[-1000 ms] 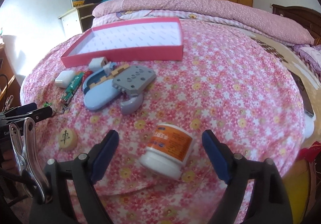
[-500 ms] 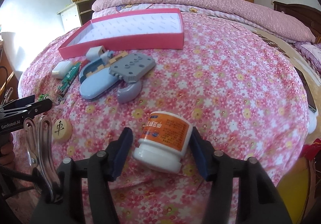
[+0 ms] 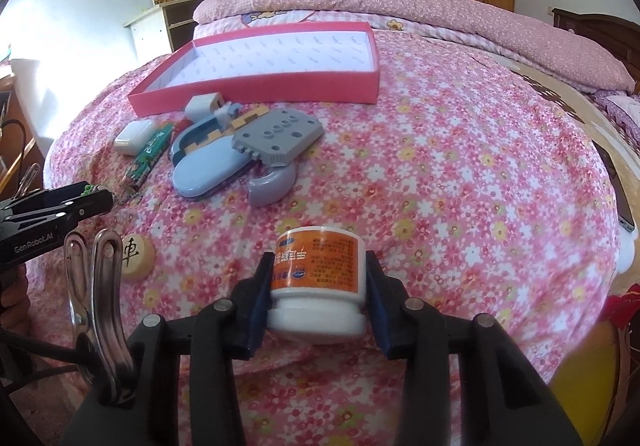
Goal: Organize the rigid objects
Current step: 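Grasp the green figure keychain with the left tool while the right tool grasps the white jar, then carry the keychain and jar over the pink tray and open both tools, then move the left tool to the white earbud case and grasp it, then grasp the grey metal plate with the right tool while the left tool lifts the earbud case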
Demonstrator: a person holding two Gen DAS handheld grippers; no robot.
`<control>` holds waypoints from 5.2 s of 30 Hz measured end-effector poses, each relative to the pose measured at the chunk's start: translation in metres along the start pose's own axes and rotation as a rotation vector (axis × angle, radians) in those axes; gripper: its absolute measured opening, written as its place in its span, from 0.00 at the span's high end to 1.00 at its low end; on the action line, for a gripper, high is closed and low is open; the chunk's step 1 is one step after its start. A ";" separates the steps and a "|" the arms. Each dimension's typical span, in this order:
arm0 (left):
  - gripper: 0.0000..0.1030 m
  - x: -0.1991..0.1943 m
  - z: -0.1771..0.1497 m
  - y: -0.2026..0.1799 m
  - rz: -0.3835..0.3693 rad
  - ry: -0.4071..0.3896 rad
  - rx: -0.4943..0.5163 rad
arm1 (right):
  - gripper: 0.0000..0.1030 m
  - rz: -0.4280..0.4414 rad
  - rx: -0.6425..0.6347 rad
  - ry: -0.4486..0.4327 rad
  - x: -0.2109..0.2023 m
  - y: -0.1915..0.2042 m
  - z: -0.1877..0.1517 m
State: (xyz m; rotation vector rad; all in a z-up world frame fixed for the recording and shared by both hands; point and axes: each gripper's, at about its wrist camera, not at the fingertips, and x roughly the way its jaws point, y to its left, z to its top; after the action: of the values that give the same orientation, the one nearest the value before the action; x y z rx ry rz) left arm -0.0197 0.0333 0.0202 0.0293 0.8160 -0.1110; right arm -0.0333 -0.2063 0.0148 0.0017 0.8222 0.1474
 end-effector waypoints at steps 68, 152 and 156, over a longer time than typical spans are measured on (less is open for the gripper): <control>0.49 0.103 0.190 -0.024 -0.067 -0.016 0.028 | 0.59 0.136 0.004 -0.014 0.093 -0.006 0.188; 0.38 0.055 0.066 -0.001 0.039 0.047 0.002 | 0.44 0.192 0.107 0.050 0.036 0.012 0.069; 0.38 0.055 0.065 -0.003 0.051 0.035 0.014 | 0.44 0.188 0.103 0.052 0.038 0.013 0.069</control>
State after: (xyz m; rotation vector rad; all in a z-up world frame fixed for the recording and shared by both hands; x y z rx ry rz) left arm 0.0647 0.0207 0.0244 0.0657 0.8492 -0.0678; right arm 0.0407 -0.1847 0.0345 0.1734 0.8801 0.2829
